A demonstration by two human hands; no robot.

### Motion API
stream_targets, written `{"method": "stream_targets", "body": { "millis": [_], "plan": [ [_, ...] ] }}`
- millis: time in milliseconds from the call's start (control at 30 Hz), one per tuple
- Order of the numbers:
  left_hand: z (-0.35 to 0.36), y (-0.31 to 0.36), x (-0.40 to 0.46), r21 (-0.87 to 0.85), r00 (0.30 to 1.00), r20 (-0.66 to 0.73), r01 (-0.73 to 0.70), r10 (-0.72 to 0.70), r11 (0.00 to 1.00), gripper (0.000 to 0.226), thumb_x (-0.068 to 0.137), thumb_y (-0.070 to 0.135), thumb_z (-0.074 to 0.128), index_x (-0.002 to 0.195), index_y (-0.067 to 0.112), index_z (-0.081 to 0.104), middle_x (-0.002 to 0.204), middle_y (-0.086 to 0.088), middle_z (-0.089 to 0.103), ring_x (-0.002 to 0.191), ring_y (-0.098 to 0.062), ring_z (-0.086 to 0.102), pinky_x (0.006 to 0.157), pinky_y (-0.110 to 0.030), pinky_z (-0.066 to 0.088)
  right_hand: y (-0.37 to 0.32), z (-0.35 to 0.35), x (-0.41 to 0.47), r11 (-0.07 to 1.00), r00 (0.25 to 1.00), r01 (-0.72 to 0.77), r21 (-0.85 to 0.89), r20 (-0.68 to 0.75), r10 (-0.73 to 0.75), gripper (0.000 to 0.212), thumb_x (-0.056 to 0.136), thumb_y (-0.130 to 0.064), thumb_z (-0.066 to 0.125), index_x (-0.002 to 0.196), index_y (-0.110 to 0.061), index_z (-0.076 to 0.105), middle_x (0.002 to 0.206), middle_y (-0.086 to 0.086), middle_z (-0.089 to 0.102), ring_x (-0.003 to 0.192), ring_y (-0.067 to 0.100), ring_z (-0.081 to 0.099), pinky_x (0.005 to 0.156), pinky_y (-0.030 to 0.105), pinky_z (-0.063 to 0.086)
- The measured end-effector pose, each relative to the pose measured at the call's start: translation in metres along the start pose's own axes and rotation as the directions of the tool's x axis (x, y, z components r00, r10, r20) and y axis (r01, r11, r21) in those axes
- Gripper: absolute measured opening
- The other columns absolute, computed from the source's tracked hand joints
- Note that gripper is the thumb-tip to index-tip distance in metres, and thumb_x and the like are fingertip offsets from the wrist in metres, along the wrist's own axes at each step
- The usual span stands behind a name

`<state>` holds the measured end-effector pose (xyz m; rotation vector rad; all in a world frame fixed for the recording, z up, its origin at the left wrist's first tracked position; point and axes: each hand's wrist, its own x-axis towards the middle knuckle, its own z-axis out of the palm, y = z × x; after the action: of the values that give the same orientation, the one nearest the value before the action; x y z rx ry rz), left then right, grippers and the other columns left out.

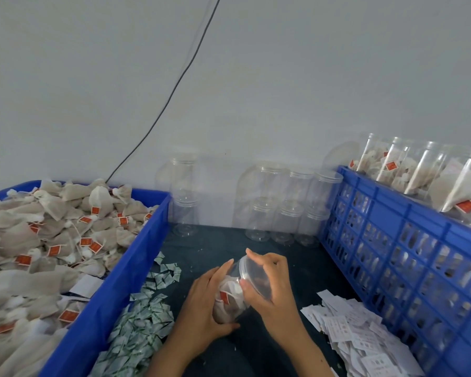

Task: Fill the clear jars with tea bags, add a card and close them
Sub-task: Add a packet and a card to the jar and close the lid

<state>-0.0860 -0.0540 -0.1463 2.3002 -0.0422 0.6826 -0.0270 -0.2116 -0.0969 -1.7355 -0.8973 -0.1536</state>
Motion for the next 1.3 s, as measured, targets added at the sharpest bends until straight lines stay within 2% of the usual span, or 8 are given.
{"method": "stream_targets", "body": {
  "millis": [200,400,600,733,833,900,1133,1300],
  "plan": [
    [-0.015,0.003,-0.002,-0.077,0.996,0.079,0.051,-0.045,0.996,0.11,0.052,0.044,0.086,0.134,0.071,0.018,0.122,0.04,0.044,0.116,0.013,0.042,0.094,-0.013,0.041,0.005,-0.014,0.004,0.981,0.992,0.043,0.188,0.112,-0.065,0.047,0.075,-0.026,0.077,0.119,-0.036,0.066,0.124,-0.008,0.044,0.125,0.012,0.047,0.099,0.017,0.041],
    [-0.023,0.009,-0.003,-0.278,0.932,0.355,0.178,-0.071,0.944,0.109,0.054,0.037,0.092,0.133,0.069,0.024,0.12,0.025,0.063,0.107,0.001,0.063,0.092,-0.025,0.054,0.004,-0.033,0.007,0.935,0.941,-0.091,0.343,0.337,-0.032,0.046,0.069,-0.033,0.083,0.114,-0.027,0.072,0.129,-0.005,0.048,0.127,0.012,0.046,0.099,0.024,0.043],
    [-0.005,0.023,-0.007,-0.031,0.988,0.052,0.148,-0.147,0.988,0.115,0.051,0.059,0.079,0.136,0.071,0.003,0.117,0.028,0.048,0.11,0.006,0.045,0.088,-0.017,0.041,-0.006,-0.007,0.007,0.961,0.983,-0.155,0.23,-0.061,0.173,0.035,0.083,-0.017,0.074,0.107,-0.041,0.072,0.12,0.002,0.055,0.106,-0.002,0.058,0.087,0.011,0.046],
    [-0.003,0.025,-0.005,0.175,0.996,-0.031,0.088,-0.084,0.981,0.113,0.055,0.065,0.068,0.137,0.065,-0.009,0.119,0.029,0.035,0.108,0.004,0.033,0.083,-0.012,0.029,-0.013,-0.002,0.004,0.916,0.953,-0.277,0.291,-0.039,0.301,0.033,0.083,-0.05,0.068,0.116,-0.048,0.065,0.125,-0.013,0.052,0.105,-0.016,0.053,0.082,0.004,0.043],
    [-0.006,0.021,-0.004,-0.07,0.993,-0.034,0.108,-0.11,0.992,0.115,0.052,0.054,0.082,0.142,0.062,0.011,0.123,0.027,0.05,0.113,0.001,0.049,0.093,-0.021,0.043,-0.011,-0.018,0.003,0.852,0.961,-0.276,0.444,0.134,0.241,0.055,0.073,-0.048,0.071,0.126,-0.045,0.058,0.133,-0.014,0.056,0.122,-0.004,0.051,0.099,0.024,0.043],
    [-0.006,0.023,-0.003,-0.264,0.99,0.027,0.142,-0.14,0.954,0.114,0.05,0.041,0.09,0.14,0.062,0.022,0.126,0.021,0.058,0.115,-0.005,0.057,0.095,-0.032,0.051,-0.008,-0.024,0.003,0.846,0.972,-0.234,0.478,0.143,0.188,0.059,0.073,-0.038,0.075,0.129,-0.034,0.058,0.13,-0.008,0.06,0.119,0.007,0.057,0.094,0.028,0.048],
    [0.0,0.025,-0.005,-0.064,0.983,-0.115,0.14,-0.147,0.988,0.113,0.052,0.05,0.083,0.14,0.062,0.013,0.113,0.021,0.05,0.108,-0.003,0.047,0.087,-0.025,0.042,0.001,-0.01,0.004,0.861,0.941,-0.278,0.427,-0.06,0.334,0.056,0.059,-0.036,0.083,0.111,-0.029,0.063,0.109,0.002,0.062,0.092,0.004,0.065,0.071,0.012,0.05],
    [-0.001,0.017,-0.005,-0.304,0.987,0.082,0.157,-0.138,0.94,0.109,0.053,0.038,0.091,0.134,0.068,0.024,0.126,0.025,0.057,0.114,-0.002,0.059,0.089,-0.024,0.052,0.003,-0.015,0.006,0.809,0.949,-0.307,0.502,0.094,0.302,0.094,0.051,-0.044,0.09,0.134,-0.035,0.046,0.124,0.001,0.064,0.109,0.013,0.064,0.086,0.026,0.053]
  ]
}}
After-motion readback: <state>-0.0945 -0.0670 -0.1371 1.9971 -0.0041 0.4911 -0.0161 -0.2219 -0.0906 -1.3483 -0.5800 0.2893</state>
